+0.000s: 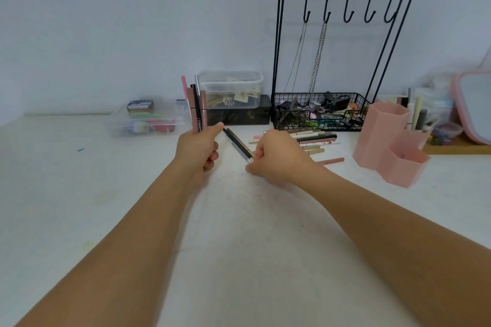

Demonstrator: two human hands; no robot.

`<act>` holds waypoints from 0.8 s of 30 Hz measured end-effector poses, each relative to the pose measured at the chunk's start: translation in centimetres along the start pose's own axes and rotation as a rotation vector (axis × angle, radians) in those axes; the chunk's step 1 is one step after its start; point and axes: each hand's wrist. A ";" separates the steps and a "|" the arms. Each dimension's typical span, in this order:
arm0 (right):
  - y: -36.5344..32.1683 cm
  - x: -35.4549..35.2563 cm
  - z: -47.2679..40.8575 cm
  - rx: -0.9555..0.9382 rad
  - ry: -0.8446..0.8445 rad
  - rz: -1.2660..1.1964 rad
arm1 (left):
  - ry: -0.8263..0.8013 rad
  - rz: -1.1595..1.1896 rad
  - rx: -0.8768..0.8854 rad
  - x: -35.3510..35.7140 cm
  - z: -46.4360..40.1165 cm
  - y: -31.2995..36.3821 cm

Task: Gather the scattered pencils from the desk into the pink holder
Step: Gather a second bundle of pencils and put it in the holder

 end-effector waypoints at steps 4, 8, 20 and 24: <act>-0.3 0.0 0.0 0.007 -0.003 0.053 | -0.020 -0.017 -0.013 0.2 -0.1 -0.4; -0.6 -0.6 0.2 0.034 -0.063 -0.050 | -0.022 -0.036 -0.031 0.4 -0.3 -0.6; -1.9 -1.5 0.5 0.091 0.065 -1.143 | -0.290 0.152 -0.056 1.4 0.5 -0.8; -2.3 -0.1 0.7 0.050 0.067 -1.132 | -0.341 0.232 -0.064 1.6 0.4 -0.9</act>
Point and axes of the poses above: each hand's wrist, its own z-axis away from the middle knuckle, its own x-axis out of the palm, y = z × x, and after that the axes turned 8 degrees about -x, right-handed
